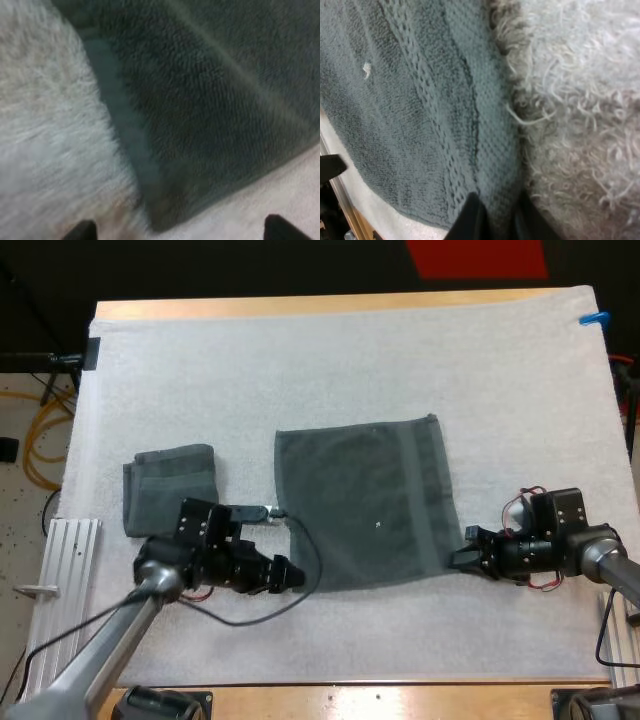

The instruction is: Pick towel from pile fold and stack

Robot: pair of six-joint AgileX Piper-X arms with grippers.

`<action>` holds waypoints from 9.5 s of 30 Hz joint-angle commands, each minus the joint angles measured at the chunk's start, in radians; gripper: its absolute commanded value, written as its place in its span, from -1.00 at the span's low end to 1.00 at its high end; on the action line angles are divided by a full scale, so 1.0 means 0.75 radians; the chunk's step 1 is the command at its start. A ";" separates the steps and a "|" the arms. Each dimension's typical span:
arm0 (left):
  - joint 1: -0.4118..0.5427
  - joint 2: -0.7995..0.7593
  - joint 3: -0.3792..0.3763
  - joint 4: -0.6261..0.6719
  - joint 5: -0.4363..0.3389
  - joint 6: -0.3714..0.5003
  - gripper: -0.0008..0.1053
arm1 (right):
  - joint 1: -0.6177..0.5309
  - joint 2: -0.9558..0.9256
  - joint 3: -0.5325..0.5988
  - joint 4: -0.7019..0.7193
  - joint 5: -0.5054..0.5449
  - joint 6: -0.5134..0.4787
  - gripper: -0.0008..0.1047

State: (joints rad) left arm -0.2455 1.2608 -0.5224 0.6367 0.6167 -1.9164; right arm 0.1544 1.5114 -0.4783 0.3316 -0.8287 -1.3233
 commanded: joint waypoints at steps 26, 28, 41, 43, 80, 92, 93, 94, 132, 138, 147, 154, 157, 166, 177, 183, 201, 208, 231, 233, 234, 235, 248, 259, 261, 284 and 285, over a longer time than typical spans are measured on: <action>-0.005 0.290 -0.015 -0.190 0.274 -0.122 0.17 | 0.003 0.017 0.012 -0.004 -0.010 -0.015 -0.99; -0.005 0.290 -0.015 -0.186 0.219 -0.125 0.10 | 0.003 0.017 0.012 -0.004 -0.010 -0.015 -0.99; -0.083 0.290 -0.015 -0.189 0.088 -0.137 -0.87 | 0.003 0.017 0.012 -0.004 -0.010 -0.015 -0.99; -0.137 0.290 -0.015 -0.196 0.029 -0.134 -0.98 | 0.003 0.017 0.012 -0.004 -0.005 -0.015 -0.99; 0.025 0.081 -0.015 -0.382 0.137 -0.230 -0.98 | 0.325 -0.369 0.007 -0.361 0.438 0.660 -0.99; 0.216 0.367 -0.015 -0.921 0.305 -0.471 -0.98 | 0.160 -0.110 0.007 -0.783 0.560 0.944 -0.99; 0.217 0.381 -0.015 -0.958 0.305 -0.477 -0.98 | 0.140 -0.095 0.007 -0.787 0.552 0.944 -0.99; 0.216 0.389 -0.019 -0.974 0.305 -0.478 -0.98 | 0.130 -0.087 0.007 -0.789 0.546 0.944 -0.99; 0.216 0.279 -0.077 -1.323 0.260 -0.369 -0.14 | 0.093 0.008 -0.073 -1.303 0.357 0.616 0.26; 0.216 0.067 -0.077 -1.272 0.260 -0.370 0.15 | 0.093 -0.124 -0.145 -1.061 0.363 0.426 0.26; 0.216 -0.320 -0.092 -0.834 0.122 -0.221 0.15 | 0.093 -0.422 -0.265 -0.414 0.541 -0.004 0.26; 0.216 -0.565 -0.208 -0.214 -0.030 0.096 0.15 | 0.093 -0.635 -0.319 -0.011 0.676 -0.167 0.27; 0.216 -0.644 -0.250 -0.022 -0.030 0.137 0.15 | 0.093 -0.709 -0.320 0.143 0.714 -0.187 0.38; 0.216 -0.724 -0.256 0.162 -0.043 0.158 0.15 | 0.093 -0.740 -0.320 0.328 0.843 -0.221 0.52; 0.216 -0.711 -0.256 0.197 -0.056 0.169 0.15 | 0.093 -0.316 -0.320 0.187 0.742 -0.220 0.52; 0.216 -0.711 -0.256 0.223 -0.056 0.169 0.15 | 0.093 -0.058 -0.369 0.082 0.638 -0.205 0.52; 0.216 -0.711 -0.256 0.223 -0.056 0.169 0.15 | 0.093 0.393 -0.645 0.012 0.258 -0.134 0.52; 0.216 -0.711 -0.256 0.223 -0.056 0.169 0.15 | 0.093 0.472 -0.645 0.028 0.016 -0.114 0.52; 0.216 -0.711 -0.256 0.223 -0.056 0.169 0.15 | 0.093 0.098 -0.646 0.242 0.823 -0.335 -0.98; 0.216 -0.711 -0.256 0.223 -0.056 0.169 0.15 | 0.093 0.050 -0.646 0.289 0.924 -0.375 -0.98; 0.216 -0.711 -0.256 0.223 -0.056 0.169 0.15 | 0.093 0.025 -0.649 0.316 0.980 -0.410 -0.98; 0.216 -0.711 -0.256 0.223 -0.056 0.169 0.15 | 0.093 0.017 -0.652 0.335 0.998 -0.435 -0.98; 0.216 -0.711 -0.256 0.223 -0.056 0.169 0.15 | 0.159 0.008 -0.813 0.529 1.008 -0.388 -0.98; 0.216 -0.711 -0.256 0.223 -0.056 0.169 0.15 | 0.365 0.236 -0.813 0.197 0.640 0.072 -0.98; 0.216 -0.711 -0.256 0.223 -0.056 0.169 0.15 | 0.390 0.291 -0.827 0.170 0.612 0.120 -0.98; 0.216 -0.711 -0.256 0.223 -0.056 0.169 0.15 | 0.392 0.355 -0.836 -0.007 0.225 0.185 0.44; 0.216 -0.711 -0.256 0.223 -0.056 0.169 0.15 | 0.397 0.355 -0.836 0.001 0.225 0.185 0.44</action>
State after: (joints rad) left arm -0.0841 0.7242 -0.7098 0.8060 0.5884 -1.7947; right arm 0.4509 1.7901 -1.0947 0.3233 -0.6418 -1.1834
